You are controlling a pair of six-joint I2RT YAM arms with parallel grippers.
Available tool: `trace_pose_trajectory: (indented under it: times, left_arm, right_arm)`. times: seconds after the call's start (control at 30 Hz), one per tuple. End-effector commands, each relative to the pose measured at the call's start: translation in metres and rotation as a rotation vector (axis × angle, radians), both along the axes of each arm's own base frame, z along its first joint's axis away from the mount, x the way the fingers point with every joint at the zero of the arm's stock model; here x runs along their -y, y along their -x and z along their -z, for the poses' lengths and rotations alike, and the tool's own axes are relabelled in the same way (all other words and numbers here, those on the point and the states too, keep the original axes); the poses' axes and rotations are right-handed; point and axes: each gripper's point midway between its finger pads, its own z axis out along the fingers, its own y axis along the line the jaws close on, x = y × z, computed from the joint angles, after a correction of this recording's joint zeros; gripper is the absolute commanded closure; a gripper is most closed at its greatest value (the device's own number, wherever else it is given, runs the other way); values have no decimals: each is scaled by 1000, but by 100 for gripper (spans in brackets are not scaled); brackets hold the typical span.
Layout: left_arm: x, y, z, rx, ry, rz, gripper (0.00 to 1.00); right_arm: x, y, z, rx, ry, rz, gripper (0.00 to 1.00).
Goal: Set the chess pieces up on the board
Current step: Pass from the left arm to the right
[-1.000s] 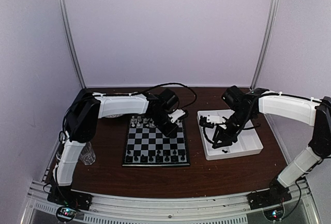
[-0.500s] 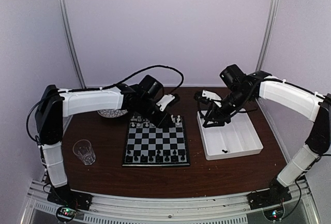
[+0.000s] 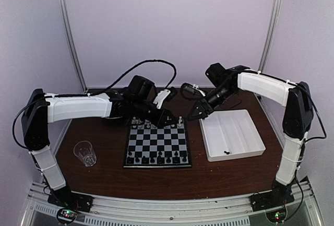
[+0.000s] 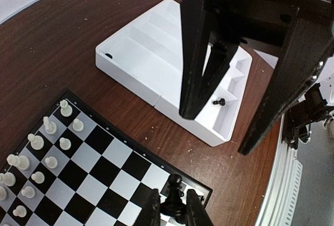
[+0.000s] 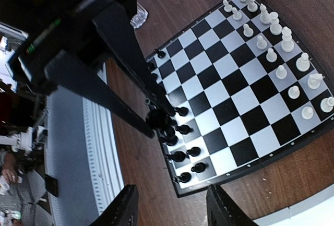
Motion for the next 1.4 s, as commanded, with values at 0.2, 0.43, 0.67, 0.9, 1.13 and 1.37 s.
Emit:
trace_pose_trajectory:
  times: [0.2, 0.43, 0.67, 0.9, 1.13, 1.37]
  left_arm:
    - [14, 5, -40, 64, 119, 35, 85]
    - [21, 9, -48, 80, 137, 60, 84]
    - [24, 10, -48, 82, 137, 68, 85]
    - [22, 6, -48, 100, 132, 47, 84]
    - [20, 4, -46, 109, 124, 30, 84]
    - [18, 1, -42, 112, 113, 17, 83]
  right_arm:
    - [-26, -1, -19, -248, -174, 25, 53]
    - [-33, -4, -15, -321, -215, 25, 61]
    - [-32, -17, -17, -390, -272, 65, 72]
    - [-30, -13, -14, -424, -284, 68, 72]
    - [-29, -9, -16, -444, -300, 70, 69]
    - [-32, -8, -23, -494, -354, 74, 70]
